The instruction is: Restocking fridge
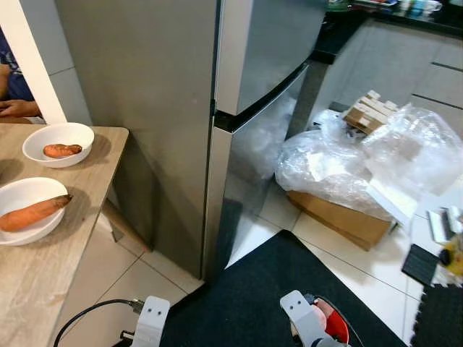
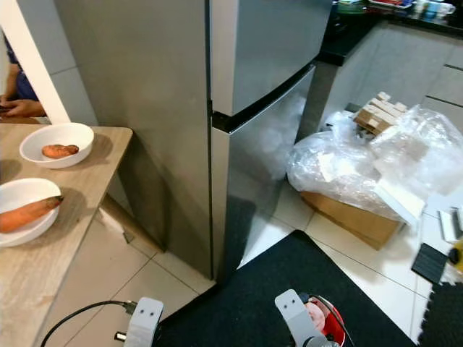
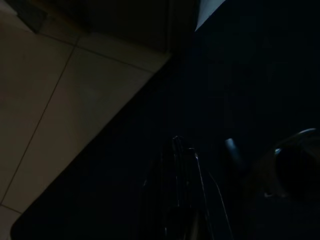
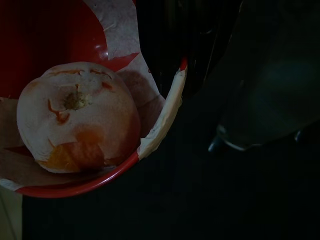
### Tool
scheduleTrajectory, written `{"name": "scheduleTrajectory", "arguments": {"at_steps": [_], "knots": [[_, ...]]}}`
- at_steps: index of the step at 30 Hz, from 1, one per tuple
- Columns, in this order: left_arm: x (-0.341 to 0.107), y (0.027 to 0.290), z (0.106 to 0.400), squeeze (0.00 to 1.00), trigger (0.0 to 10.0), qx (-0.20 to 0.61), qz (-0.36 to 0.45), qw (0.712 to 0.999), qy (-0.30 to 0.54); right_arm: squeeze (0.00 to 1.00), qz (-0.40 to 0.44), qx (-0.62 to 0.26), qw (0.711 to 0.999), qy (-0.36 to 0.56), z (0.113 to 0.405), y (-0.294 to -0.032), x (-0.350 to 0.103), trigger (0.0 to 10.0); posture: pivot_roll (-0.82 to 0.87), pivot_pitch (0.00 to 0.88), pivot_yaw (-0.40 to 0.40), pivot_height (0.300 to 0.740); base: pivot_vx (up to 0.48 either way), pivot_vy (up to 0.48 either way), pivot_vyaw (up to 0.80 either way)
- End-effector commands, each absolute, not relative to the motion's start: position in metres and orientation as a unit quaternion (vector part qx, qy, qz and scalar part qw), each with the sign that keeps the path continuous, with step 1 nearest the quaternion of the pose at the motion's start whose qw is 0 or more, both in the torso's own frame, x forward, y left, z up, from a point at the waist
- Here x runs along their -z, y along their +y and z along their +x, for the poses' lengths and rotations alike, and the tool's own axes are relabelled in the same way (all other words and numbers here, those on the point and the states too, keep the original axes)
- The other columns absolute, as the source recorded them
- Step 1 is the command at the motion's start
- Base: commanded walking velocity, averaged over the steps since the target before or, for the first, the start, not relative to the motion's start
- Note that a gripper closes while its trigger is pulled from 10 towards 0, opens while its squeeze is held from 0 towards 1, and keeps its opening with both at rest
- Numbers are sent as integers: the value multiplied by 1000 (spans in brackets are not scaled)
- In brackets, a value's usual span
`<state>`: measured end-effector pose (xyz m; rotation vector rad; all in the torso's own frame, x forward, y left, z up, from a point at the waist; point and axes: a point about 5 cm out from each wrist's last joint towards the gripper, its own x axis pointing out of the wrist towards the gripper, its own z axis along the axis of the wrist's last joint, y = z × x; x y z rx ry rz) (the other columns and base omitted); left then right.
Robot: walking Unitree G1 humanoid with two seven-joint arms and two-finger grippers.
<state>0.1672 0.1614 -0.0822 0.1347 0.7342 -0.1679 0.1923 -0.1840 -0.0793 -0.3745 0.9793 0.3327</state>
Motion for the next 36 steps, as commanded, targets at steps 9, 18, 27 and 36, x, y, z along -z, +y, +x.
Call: {"name": "scheduleTrajectory", "arguments": {"at_steps": [9, 18, 27, 36], "knots": [[78, 154, 171, 0, 10000, 66, 43, 939, 335, 0, -186, -159, 856, 456, 195, -186, 77, 10000, -98, 32, -62, 700, 0, -53, 0], [74, 151, 173, 0, 10000, 78, 45, 944, 317, 0, -189, -163, 855, 455, 195, -185, 77, 10000, -97, 34, -62, 700, 0, 0, 0], [76, 151, 170, 0, 10000, 74, 47, 942, 325, 0, -190, -165, 855, 454, 195, -184, 77, 10000, -98, 36, -62, 700, 0, -237, 0], [77, 159, 171, 0, 10000, 46, 45, 941, 333, 0, -190, -163, 856, 453, 196, -184, 77, 10000, -99, 47, -62, 700, 0, 0, 0]]}}
